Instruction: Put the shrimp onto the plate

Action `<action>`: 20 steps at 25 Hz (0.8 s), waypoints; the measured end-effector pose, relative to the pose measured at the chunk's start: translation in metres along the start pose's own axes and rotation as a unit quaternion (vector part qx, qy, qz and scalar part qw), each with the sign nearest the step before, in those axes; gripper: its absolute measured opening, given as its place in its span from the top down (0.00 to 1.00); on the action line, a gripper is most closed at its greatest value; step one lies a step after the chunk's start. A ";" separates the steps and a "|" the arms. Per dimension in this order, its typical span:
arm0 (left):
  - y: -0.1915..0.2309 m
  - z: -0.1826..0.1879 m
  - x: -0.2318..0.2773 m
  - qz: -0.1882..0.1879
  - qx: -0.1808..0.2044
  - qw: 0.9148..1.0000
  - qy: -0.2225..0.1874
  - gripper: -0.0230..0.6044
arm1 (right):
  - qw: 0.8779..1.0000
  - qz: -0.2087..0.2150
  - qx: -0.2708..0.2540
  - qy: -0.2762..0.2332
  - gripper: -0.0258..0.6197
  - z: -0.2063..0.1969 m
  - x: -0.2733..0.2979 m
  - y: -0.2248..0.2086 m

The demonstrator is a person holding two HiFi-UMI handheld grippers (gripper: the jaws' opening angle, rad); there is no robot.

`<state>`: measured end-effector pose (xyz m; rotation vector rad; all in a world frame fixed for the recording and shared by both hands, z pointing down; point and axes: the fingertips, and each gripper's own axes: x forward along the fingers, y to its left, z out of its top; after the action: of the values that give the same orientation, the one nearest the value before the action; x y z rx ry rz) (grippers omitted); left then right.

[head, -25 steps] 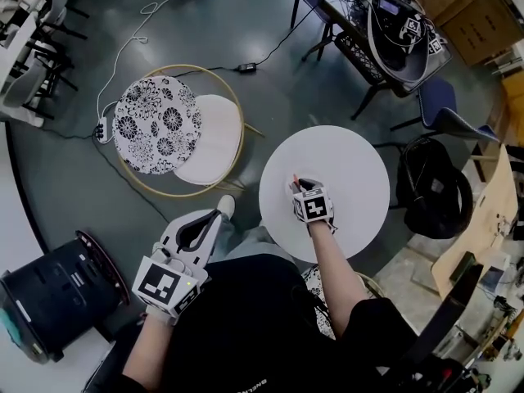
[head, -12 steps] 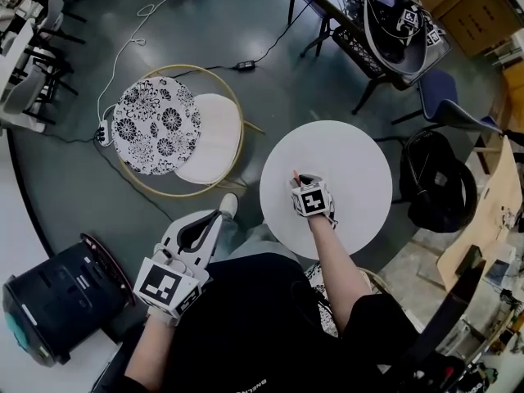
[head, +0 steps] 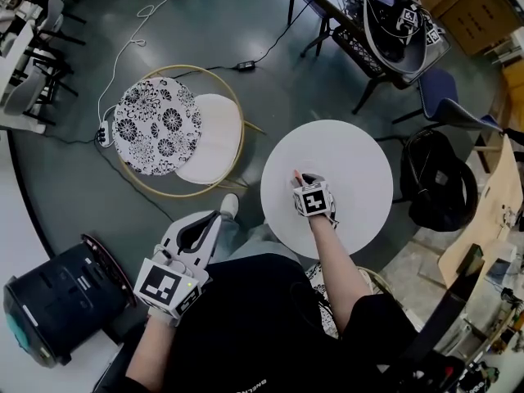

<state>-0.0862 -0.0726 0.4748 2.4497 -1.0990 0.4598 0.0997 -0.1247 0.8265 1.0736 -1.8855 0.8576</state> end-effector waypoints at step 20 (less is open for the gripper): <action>0.003 0.020 0.011 -0.051 0.010 0.998 -0.025 0.95 | 0.996 -0.006 0.038 -0.076 0.86 0.059 -0.073 0.007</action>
<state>-0.0787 -0.0913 0.4633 2.5331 -0.9885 0.3833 0.1001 -0.1441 0.7346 1.2266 -1.9815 0.8682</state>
